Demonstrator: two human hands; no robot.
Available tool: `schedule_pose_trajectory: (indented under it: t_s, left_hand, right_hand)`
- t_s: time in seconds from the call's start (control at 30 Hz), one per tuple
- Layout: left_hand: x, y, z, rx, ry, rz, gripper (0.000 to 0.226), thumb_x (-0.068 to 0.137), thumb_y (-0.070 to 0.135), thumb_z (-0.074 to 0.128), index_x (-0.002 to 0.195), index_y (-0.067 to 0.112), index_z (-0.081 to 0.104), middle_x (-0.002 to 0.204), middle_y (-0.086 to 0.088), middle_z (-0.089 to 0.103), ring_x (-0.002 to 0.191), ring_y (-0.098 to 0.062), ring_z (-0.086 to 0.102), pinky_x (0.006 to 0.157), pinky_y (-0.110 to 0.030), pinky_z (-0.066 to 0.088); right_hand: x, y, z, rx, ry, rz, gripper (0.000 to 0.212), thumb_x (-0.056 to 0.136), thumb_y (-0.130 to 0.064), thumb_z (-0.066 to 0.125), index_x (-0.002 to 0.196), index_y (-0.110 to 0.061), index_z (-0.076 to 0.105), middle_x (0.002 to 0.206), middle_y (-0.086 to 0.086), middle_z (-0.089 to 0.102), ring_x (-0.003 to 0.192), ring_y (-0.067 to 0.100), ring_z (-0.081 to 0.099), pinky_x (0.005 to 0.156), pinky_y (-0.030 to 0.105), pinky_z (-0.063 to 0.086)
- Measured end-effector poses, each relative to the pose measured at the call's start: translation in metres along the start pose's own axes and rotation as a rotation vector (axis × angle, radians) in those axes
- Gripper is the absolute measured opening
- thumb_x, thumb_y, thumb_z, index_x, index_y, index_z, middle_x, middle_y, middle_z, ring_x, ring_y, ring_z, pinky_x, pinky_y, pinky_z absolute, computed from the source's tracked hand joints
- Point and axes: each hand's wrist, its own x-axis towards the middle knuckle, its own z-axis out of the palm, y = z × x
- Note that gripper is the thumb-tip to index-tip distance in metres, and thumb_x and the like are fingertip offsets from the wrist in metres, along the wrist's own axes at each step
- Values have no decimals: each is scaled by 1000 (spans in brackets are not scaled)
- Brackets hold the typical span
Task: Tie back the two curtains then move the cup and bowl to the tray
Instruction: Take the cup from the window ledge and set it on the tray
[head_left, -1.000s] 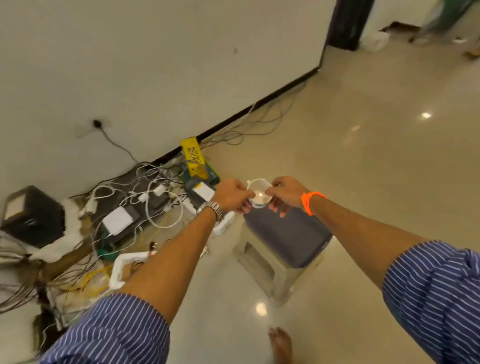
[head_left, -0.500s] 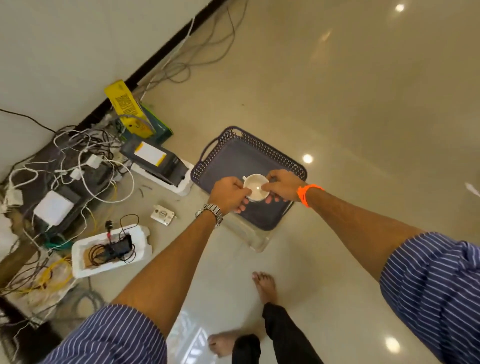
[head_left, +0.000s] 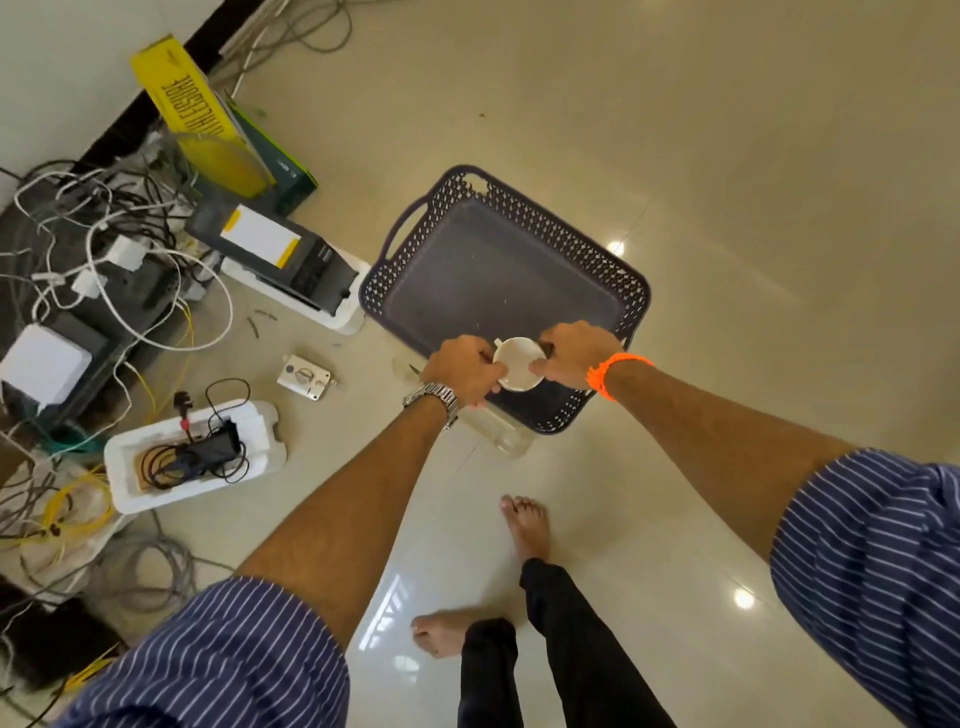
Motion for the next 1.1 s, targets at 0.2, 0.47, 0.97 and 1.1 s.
schedule_pose_trajectory:
  t_s: [0.2, 0.47, 0.97, 1.1]
  left_hand:
    - [7, -2, 12, 219, 40, 17, 25, 81, 37, 66, 99, 21, 72, 88, -1, 74, 80, -21, 67, 70, -30, 53]
    - [6, -3, 15, 250, 40, 25, 33, 86, 42, 64, 107, 18, 72, 98, -3, 73, 86, -22, 67, 71, -28, 48]
    - [-39, -20, -39, 44, 262, -47, 47, 85, 51, 61, 121, 20, 62, 114, -2, 69, 103, -25, 64, 89, -40, 53]
    - [-69, -49, -74, -11, 337, -100, 47, 84, 55, 57, 119, 25, 62, 101, -3, 73, 98, -24, 66, 86, -40, 54]
  right_hand:
    - [8, 6, 13, -87, -16, 17, 38, 80, -49, 59, 107, -23, 66, 102, 6, 69, 91, 29, 64, 77, 35, 50]
    - [10, 7, 18, -94, -18, 38, 49, 81, -57, 59, 110, -18, 65, 100, 5, 70, 82, 24, 61, 77, 36, 52]
    - [-13, -40, -40, -63, 303, -82, 47, 90, -63, 39, 101, -23, 60, 95, -1, 70, 101, 27, 62, 95, 49, 36]
    - [-22, -92, -58, -79, 336, -184, 43, 91, -61, 40, 100, -24, 59, 94, -2, 69, 102, 27, 62, 100, 53, 35]
